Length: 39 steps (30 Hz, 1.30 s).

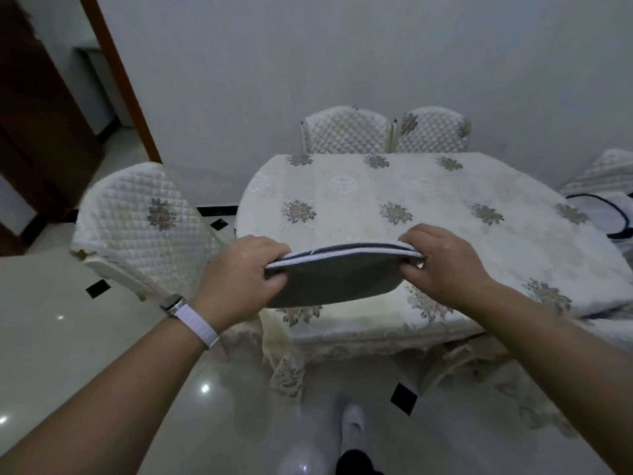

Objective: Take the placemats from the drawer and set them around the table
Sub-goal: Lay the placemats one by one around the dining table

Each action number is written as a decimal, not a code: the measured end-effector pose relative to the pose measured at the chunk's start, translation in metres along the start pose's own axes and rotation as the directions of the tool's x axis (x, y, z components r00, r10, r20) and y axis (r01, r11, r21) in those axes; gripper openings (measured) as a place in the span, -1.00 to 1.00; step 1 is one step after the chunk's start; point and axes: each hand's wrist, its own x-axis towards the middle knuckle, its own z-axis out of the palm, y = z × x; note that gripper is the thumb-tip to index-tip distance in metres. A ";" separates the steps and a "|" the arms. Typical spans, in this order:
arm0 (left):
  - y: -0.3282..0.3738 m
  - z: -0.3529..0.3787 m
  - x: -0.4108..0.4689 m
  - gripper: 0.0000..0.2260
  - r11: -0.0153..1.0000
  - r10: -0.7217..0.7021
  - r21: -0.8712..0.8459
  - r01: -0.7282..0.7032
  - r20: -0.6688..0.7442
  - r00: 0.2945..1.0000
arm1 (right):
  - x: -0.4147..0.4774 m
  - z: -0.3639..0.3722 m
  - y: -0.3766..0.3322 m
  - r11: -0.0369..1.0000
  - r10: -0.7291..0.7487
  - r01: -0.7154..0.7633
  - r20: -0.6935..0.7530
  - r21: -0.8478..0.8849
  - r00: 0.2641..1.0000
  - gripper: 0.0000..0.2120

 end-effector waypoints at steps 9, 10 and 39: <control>-0.027 0.072 0.135 -0.84 0.995 0.019 0.094 -0.016 -0.035 0.999 | 0.098 0.045 0.122 0.993 -0.089 0.098 -0.116 0.068 0.989 -0.82; -0.030 0.080 0.151 -0.83 0.995 0.012 0.104 -0.008 -0.036 0.999 | 0.108 0.052 0.136 0.992 -0.083 0.094 -0.130 0.078 0.988 -0.83; -0.110 0.264 0.084 -0.75 0.983 -0.068 -0.095 0.154 0.595 0.801 | 0.011 0.226 0.168 0.947 0.214 -0.309 0.542 0.089 0.812 -0.77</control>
